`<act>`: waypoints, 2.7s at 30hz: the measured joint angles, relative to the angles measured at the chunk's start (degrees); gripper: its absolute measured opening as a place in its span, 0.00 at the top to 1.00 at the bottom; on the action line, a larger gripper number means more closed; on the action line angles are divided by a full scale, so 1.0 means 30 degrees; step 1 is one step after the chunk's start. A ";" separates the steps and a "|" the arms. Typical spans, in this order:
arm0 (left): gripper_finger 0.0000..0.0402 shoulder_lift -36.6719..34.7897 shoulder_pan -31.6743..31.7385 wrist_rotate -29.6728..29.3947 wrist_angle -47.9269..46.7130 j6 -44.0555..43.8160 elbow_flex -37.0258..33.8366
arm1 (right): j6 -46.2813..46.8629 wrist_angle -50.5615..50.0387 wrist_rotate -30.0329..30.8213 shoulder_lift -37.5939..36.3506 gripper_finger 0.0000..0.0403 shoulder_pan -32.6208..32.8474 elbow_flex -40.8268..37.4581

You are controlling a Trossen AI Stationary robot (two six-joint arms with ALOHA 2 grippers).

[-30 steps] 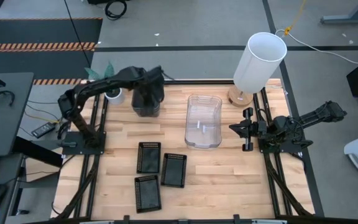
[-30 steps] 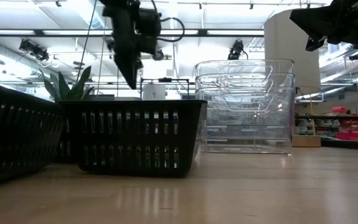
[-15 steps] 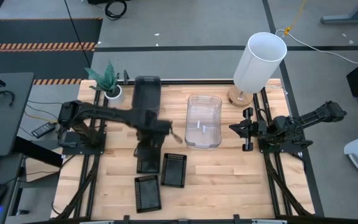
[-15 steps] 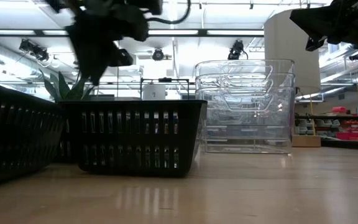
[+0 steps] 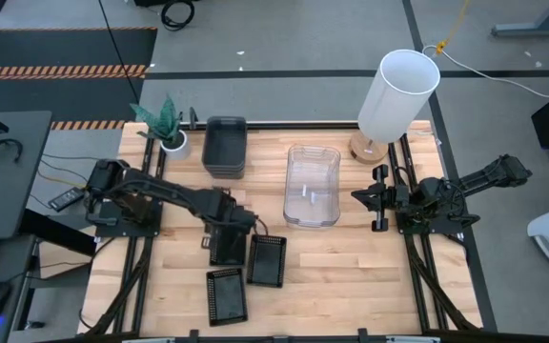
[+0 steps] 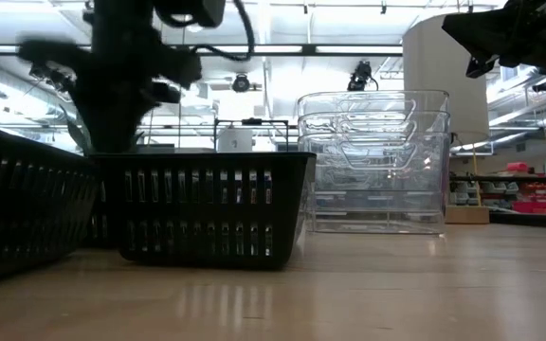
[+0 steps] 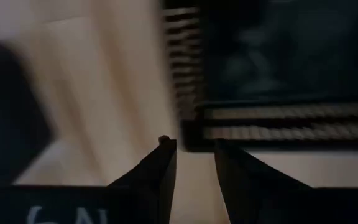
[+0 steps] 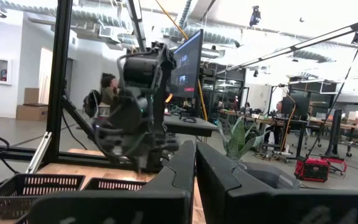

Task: Stack baskets by color
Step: Stack the top left black bin on the bottom black bin

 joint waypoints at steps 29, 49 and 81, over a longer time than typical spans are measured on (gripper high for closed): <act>0.53 0.0621 0.2105 0.1909 0.4947 0.0985 -0.1276 | 0.0006 0.0001 0.0000 -0.0007 0.95 0.0004 0.0000; 0.86 0.1974 0.2166 -0.0116 0.5245 0.2305 -0.1276 | 0.0006 0.0001 0.0000 -0.0004 0.95 0.0000 0.0000; 0.97 -0.3445 0.3609 0.3604 -0.2178 0.0910 0.2881 | 0.0006 0.0001 0.0000 -0.0007 0.95 0.0004 0.0000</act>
